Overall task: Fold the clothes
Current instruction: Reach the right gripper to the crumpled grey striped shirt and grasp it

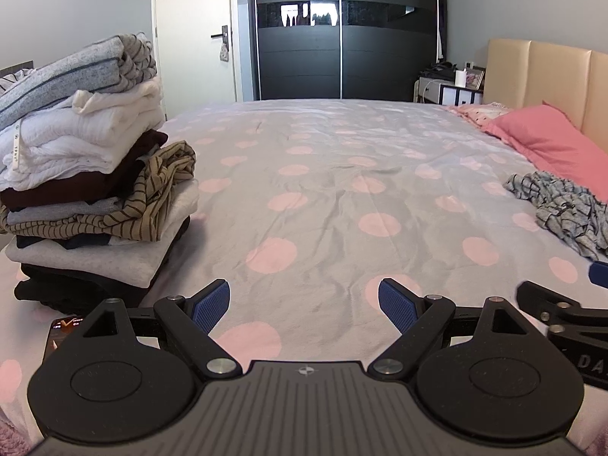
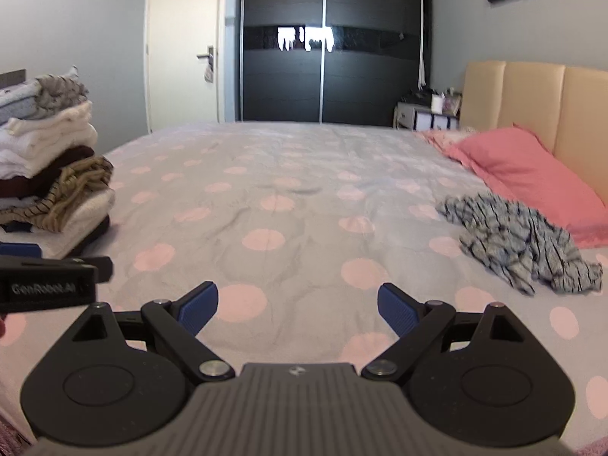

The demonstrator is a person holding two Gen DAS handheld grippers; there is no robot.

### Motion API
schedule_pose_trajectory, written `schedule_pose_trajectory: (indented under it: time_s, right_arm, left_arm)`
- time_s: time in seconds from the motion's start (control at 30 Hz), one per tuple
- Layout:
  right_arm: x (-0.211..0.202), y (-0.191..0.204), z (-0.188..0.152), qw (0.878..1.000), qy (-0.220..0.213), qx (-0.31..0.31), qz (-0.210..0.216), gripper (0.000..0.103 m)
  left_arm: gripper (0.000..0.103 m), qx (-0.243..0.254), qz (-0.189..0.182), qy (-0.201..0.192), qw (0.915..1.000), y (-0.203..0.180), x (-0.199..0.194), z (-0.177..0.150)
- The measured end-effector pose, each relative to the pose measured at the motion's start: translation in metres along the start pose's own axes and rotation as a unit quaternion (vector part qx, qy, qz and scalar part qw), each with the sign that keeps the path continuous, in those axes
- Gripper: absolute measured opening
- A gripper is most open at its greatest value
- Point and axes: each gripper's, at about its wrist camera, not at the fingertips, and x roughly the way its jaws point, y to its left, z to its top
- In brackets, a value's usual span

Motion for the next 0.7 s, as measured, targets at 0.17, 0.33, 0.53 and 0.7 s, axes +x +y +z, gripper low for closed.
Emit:
schedule_pose_trajectory:
  time_s: [0.17, 0.33, 0.53, 0.7]
  right_arm:
    - [0.017, -0.031, 0.008, 0.999, 0.046, 0.006, -0.007, 0.091]
    - [0.049, -0.085, 0.030, 0.996, 0.084, 0.003, -0.036, 0.091]
    - [0.108, -0.178, 0.050, 0.986, 0.123, 0.008, -0.111, 0.091]
    - [0.154, -0.252, 0.051, 0.978, 0.120, -0.001, -0.171, 0.089]
  left_arm:
    - [0.086, 0.006, -0.003, 0.031, 0.9995, -0.008, 0.019, 0.001]
    - [0.086, 0.019, 0.000, 0.049, 0.9986, -0.020, 0.039, 0.002]
    - [0.086, 0.031, -0.005, 0.069, 0.9971, -0.035, 0.062, 0.001]
    - [0.086, 0.024, -0.015, 0.087, 0.9958, -0.037, 0.078, 0.001]
